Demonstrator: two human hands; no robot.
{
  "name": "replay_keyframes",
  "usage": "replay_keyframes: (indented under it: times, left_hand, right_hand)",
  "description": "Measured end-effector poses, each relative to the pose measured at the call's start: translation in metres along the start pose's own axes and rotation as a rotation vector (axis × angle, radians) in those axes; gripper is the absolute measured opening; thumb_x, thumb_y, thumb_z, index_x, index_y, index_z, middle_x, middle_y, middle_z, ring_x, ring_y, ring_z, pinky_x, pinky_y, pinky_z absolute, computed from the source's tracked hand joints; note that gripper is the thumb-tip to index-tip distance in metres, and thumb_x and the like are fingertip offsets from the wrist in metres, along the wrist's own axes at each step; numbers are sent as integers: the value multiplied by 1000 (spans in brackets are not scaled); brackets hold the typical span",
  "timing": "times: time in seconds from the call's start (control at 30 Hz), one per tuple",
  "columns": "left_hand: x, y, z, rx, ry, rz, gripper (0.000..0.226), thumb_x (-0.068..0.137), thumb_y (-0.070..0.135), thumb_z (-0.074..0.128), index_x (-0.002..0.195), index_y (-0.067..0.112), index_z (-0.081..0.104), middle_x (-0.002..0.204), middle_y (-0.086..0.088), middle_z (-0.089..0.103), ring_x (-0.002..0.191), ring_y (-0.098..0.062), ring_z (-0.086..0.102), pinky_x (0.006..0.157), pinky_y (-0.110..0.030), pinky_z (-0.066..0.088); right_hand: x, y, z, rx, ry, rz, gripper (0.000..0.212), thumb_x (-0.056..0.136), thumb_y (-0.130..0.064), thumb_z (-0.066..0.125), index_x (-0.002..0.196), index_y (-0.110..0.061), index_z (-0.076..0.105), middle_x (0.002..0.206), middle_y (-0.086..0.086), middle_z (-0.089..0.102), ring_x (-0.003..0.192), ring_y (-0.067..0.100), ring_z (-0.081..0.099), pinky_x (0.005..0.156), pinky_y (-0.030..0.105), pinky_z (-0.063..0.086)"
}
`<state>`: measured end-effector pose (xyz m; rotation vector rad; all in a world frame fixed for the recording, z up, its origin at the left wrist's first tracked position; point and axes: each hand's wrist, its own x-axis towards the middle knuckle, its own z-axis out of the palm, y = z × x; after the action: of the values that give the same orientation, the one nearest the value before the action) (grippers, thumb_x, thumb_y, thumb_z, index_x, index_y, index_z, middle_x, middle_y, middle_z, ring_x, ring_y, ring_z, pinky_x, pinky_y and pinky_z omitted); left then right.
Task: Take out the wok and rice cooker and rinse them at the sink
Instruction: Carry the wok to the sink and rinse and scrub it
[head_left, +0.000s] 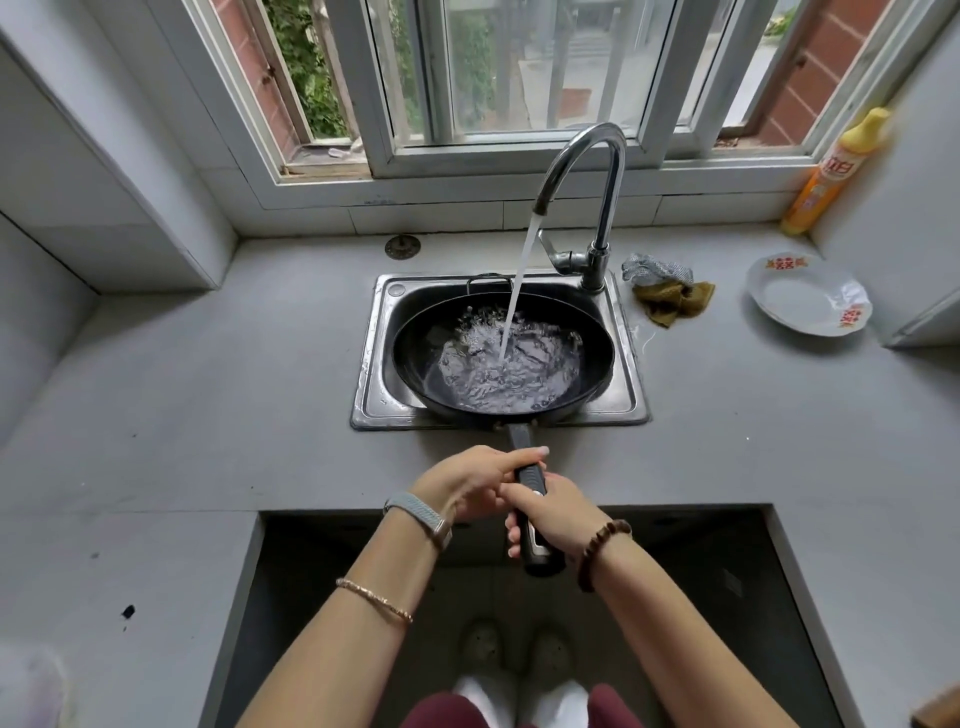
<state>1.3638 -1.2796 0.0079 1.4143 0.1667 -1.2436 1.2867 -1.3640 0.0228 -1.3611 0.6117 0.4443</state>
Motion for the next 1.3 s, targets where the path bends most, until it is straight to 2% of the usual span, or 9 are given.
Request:
replay_keyframes:
  times: [0.33, 0.53, 0.6, 0.67, 0.73, 0.83, 1.0, 1.13, 1.3]
  left_hand:
    - [8, -10, -4, 101, 20, -14, 27, 91, 28, 65, 89, 1, 61, 49, -3, 60, 31, -12, 48, 36, -18, 40]
    - [16, -27, -6, 124, 47, -4, 28, 85, 29, 72, 75, 7, 58, 60, -6, 57, 38, -14, 51, 43, -22, 45]
    - [18, -35, -2, 110, 75, 3, 31, 84, 27, 74, 78, 6, 52, 65, -10, 56, 41, -14, 54, 44, -22, 46]
    - [19, -41, 3, 107, 107, 21, 38, 80, 30, 78, 87, 5, 50, 78, -14, 57, 57, -19, 56, 53, -25, 46]
    - [19, -46, 8, 134, 156, 50, 37, 79, 32, 78, 79, 10, 48, 74, -10, 54, 61, -17, 52, 55, -24, 41]
    - [23, -50, 14, 183, 226, 128, 49, 81, 28, 76, 60, 20, 33, 52, 4, 34, 42, -5, 34, 41, -17, 27]
    - [13, -37, 24, 265, 305, 191, 54, 84, 23, 74, 51, 19, 32, 30, 14, 28, 30, 0, 26, 36, -13, 22]
    - [10, -27, 21, 355, 412, 200, 56, 79, 31, 77, 47, 20, 33, 29, 11, 24, 35, -5, 25, 38, -17, 23]
    - [4, -16, 14, 452, 563, 175, 49, 75, 34, 80, 49, 18, 41, 39, 10, 40, 49, -14, 43, 53, -26, 38]
  right_hand:
    - [2, 3, 3, 194, 7, 206, 9, 92, -4, 53, 86, 2, 52, 59, 11, 48, 39, 16, 54, 45, 29, 55]
    - [9, 25, 15, 51, 247, 165, 17, 91, -15, 46, 78, -5, 51, 52, 8, 44, 32, 15, 41, 37, 21, 39]
    - [6, 34, 14, 44, 274, 140, 18, 90, -14, 43, 76, -6, 50, 50, 8, 43, 32, 17, 39, 38, 23, 38]
    - [4, 42, 12, 29, 287, 103, 17, 90, -11, 43, 75, -7, 50, 49, 9, 42, 32, 18, 38, 38, 23, 37]
    - [3, 46, 8, 17, 291, 79, 14, 89, -9, 43, 77, -7, 49, 49, 9, 42, 31, 18, 37, 37, 23, 36]
    - [2, 47, 2, 29, 260, 60, 8, 90, -6, 44, 86, -5, 50, 50, 8, 40, 31, 16, 35, 34, 21, 34]
    - [0, 39, -5, 179, 176, 96, 10, 91, -4, 40, 93, -4, 50, 49, 4, 38, 32, 12, 33, 34, 20, 32]
    - [3, 34, -5, 315, 96, 100, 13, 93, -3, 37, 93, -5, 50, 48, 1, 35, 33, 10, 29, 34, 17, 28]
    - [12, 28, 4, 426, -24, 94, 22, 96, -6, 37, 74, -10, 40, 45, -2, 32, 30, 7, 27, 33, 15, 26]
